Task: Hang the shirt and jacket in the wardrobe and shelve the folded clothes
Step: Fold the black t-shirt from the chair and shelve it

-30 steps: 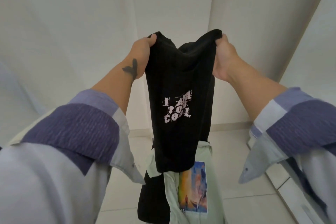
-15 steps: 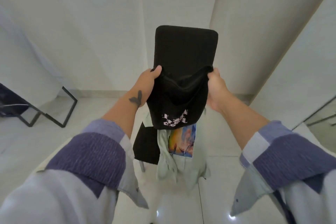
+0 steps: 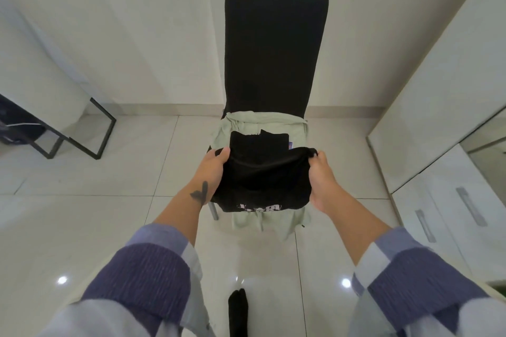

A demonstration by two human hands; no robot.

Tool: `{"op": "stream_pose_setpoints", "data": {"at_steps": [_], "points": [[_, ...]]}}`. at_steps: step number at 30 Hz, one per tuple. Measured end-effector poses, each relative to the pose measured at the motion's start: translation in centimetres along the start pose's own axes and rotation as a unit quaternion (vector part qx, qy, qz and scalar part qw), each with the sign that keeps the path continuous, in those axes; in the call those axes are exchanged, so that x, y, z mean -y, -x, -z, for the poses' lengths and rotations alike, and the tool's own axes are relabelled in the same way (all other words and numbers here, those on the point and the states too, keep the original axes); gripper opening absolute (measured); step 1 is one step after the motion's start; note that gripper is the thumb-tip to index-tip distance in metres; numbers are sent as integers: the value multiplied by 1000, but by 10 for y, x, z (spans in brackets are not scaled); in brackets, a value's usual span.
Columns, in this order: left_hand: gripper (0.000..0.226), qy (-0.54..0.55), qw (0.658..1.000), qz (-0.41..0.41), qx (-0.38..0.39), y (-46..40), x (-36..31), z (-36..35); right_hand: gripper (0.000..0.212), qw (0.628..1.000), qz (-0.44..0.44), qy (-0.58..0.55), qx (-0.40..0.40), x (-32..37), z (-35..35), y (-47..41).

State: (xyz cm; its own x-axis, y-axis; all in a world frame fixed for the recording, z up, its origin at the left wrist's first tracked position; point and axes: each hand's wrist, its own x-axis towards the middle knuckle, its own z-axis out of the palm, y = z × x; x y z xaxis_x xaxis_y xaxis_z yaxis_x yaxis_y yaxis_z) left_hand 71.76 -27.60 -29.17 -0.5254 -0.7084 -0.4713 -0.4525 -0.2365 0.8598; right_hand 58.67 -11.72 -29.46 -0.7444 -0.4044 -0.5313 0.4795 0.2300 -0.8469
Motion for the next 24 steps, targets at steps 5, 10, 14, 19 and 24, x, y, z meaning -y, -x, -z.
{"op": "stream_pose_setpoints", "data": {"at_steps": [5,10,14,19,24], "points": [[52,4,1000,2,-7,-56,0,-10,19,1000,-6,19,-24,7,-17,-46],[53,20,999,-26,-33,-138,1,-25,26,997,5,47,-65,6,-36,-130],[41,21,996,-59,-70,-208,17,-45,29,991,44,78,-101,-5,-51,-209],[38,39,991,-52,-120,-291,54,-74,32,983,56,103,-138,-35,-60,-305],[32,-70,978,-68,-183,-351,84,-94,29,954,112,220,-170,-71,-65,-382]]}}
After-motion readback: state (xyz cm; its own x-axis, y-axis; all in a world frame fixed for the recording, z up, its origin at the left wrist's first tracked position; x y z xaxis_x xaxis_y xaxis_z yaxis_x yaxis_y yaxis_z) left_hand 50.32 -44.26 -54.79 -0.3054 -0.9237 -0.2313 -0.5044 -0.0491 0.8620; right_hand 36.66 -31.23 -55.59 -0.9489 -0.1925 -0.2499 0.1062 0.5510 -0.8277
